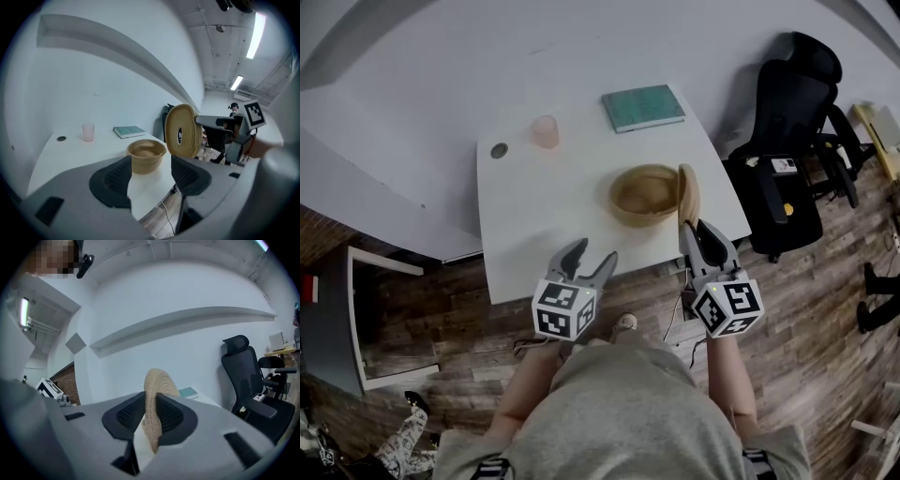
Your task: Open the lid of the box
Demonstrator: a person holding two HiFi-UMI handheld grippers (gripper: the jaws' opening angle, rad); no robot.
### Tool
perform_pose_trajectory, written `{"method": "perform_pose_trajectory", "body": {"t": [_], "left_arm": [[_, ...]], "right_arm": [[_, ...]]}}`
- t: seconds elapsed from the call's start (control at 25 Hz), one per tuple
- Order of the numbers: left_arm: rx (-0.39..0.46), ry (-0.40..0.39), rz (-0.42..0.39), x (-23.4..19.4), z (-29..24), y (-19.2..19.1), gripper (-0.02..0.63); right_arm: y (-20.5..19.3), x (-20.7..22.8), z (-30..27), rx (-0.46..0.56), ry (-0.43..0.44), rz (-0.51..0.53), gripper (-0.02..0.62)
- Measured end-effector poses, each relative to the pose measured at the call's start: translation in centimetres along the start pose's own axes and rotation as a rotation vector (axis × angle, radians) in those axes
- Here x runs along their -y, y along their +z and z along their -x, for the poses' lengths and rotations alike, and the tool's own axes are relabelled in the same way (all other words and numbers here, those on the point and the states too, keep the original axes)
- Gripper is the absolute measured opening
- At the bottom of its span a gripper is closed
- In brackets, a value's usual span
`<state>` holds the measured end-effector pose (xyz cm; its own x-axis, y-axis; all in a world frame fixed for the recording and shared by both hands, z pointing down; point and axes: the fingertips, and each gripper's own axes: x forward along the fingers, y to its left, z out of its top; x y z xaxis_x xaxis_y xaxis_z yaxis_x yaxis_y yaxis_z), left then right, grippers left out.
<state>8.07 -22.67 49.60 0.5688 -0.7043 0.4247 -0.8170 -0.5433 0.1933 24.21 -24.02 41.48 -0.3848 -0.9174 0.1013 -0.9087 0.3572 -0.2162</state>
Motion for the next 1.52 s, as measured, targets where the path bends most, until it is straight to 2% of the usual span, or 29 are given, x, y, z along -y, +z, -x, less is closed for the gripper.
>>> {"method": "perform_pose_trajectory", "body": {"t": [0.4, 0.64, 1.2, 1.52], "left_arm": [[0.059, -0.010, -0.006, 1.1, 7.4, -1.2, 0.234], [0.089, 0.005, 0.024, 1.8, 12.6, -3.3, 0.157], [0.158, 0.101, 0.060, 4.0, 23.2, -7.9, 0.060], [0.189, 0.147, 0.072, 5.8, 28.1, -9.8, 0.030]], "right_arm": [[-2.1, -6.2, 5.9, 0.006, -0.015, -0.074, 0.075], [-3.2, -10.4, 10.3, 0.016, -0.015, -0.084, 0.076], [-4.7, -18.4, 19.4, 0.040, 0.046, -0.074, 0.077], [-5.8, -21.7, 23.5, 0.043, 0.084, -0.070, 0.077]]}}
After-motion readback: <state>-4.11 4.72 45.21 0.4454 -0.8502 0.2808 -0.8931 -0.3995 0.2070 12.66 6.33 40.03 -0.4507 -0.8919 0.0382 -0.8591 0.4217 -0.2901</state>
